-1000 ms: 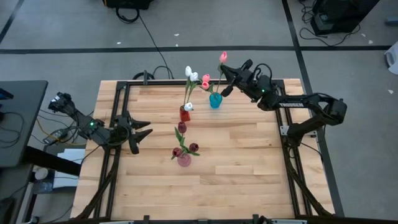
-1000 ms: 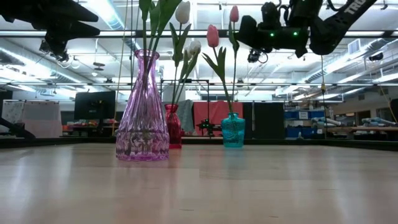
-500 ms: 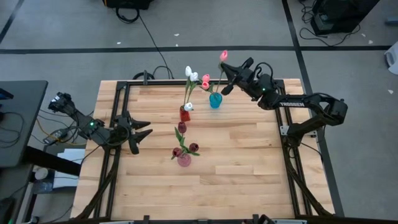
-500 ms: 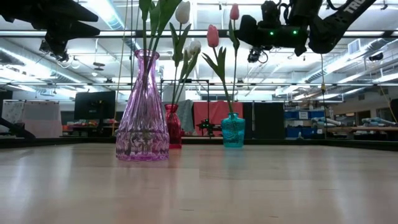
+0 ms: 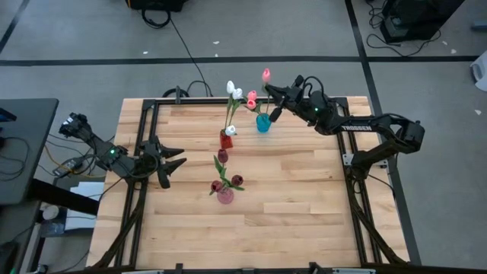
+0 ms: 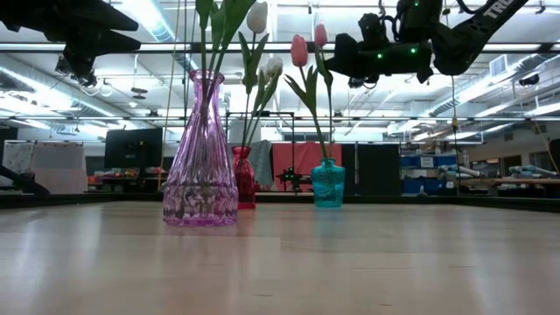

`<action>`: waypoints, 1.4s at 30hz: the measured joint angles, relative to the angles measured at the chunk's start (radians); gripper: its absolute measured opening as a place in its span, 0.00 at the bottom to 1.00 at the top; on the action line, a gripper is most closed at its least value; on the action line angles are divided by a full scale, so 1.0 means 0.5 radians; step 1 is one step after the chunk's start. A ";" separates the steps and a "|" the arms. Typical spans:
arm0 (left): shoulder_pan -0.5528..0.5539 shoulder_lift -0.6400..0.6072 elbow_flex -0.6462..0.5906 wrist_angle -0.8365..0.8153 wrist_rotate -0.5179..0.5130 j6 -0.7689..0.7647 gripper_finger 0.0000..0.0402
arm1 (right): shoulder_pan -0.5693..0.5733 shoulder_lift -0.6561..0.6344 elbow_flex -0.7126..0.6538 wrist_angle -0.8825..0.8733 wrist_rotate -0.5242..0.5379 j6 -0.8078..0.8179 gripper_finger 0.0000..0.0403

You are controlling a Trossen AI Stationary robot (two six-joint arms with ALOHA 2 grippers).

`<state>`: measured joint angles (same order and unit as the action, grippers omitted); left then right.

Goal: Sort flowers into vase by color
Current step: Put the pink tulip into the blue flower vase, then return to Home Position

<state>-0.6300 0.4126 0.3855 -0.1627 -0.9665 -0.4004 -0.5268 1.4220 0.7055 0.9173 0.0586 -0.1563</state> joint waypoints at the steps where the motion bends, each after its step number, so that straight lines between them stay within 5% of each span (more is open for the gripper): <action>1: 0.000 0.000 0.000 0.000 0.000 -0.002 0.45 | 0.002 0.000 0.000 -0.034 0.000 0.007 0.02; 19: -0.001 0.000 0.000 0.006 0.086 0.070 0.45 | 0.029 -0.031 -0.001 -0.601 -0.006 0.066 0.32; 37: 0.000 -0.040 0.041 0.007 0.085 0.197 0.45 | 0.105 -0.535 -0.087 -1.088 0.014 0.171 0.33; 42: 0.000 -0.042 0.041 -0.007 0.086 0.203 0.45 | 0.252 -0.678 -0.313 -0.987 0.275 0.172 0.33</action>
<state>-0.6301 0.3916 0.4061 -0.1661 -0.9234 -0.2989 -0.4006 1.0831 0.5491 0.4240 0.1959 -0.0704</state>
